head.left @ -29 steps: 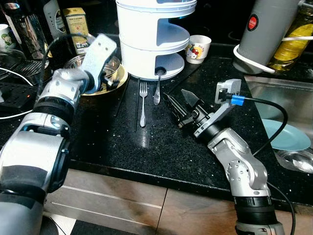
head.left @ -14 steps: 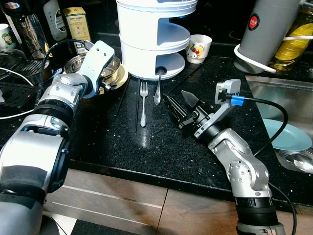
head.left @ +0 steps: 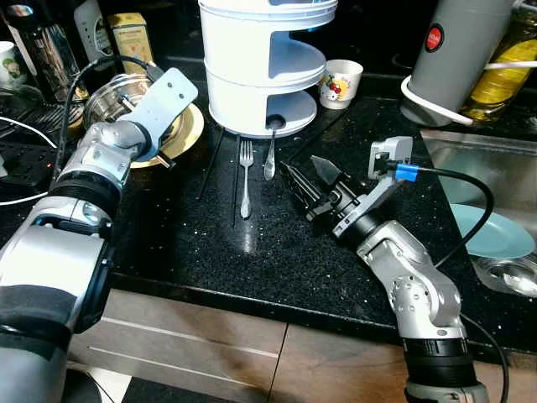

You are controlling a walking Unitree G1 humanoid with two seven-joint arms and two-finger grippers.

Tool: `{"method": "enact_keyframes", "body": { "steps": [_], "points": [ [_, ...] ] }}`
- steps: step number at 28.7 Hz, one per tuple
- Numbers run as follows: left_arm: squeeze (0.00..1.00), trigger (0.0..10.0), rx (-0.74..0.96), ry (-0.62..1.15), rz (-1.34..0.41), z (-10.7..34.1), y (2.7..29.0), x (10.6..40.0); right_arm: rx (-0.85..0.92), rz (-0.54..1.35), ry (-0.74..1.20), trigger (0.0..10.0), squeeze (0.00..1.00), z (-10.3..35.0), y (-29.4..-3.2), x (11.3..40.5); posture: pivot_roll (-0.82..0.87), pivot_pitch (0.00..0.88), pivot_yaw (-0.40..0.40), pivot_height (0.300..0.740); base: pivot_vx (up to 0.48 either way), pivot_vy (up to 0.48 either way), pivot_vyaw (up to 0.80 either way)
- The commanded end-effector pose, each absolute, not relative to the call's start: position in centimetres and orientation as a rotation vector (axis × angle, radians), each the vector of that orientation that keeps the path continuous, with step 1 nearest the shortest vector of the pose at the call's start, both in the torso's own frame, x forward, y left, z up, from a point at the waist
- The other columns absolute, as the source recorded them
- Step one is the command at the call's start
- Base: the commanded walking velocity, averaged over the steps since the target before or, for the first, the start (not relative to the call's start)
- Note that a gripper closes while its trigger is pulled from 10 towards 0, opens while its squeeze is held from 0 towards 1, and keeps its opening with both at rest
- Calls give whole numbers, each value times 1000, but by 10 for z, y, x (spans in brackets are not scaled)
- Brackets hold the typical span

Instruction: Kitchen organization

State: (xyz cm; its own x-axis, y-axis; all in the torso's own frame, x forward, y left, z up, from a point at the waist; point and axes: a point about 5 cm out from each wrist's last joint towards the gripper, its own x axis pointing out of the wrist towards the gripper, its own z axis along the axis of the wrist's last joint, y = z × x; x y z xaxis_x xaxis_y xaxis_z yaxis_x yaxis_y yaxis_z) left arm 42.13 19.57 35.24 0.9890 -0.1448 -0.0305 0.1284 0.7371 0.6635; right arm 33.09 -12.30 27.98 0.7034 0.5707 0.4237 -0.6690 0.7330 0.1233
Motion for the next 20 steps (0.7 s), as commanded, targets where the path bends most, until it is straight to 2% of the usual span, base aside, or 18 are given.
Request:
{"method": "enact_keyframes", "body": {
  "steps": [1, 9, 20],
  "points": [
    [0, 0, 716, 69, -151, 329, 206, 422, 295, 707, -356, 10000, 0, 274, -123, 330, 40, 256, 7, 740, 0, 0, 0],
    [0, 0, 728, -7, -163, 347, 201, 421, 297, 705, -354, 10000, 0, 274, -123, 331, 42, 249, 7, 740, 0, 0, 0],
    [0, 0, 758, -74, -403, 403, 176, 407, 305, 702, -352, 10000, 0, 276, -125, 331, 39, 252, 10, 740, 0, 0, 0]
  ]
}}
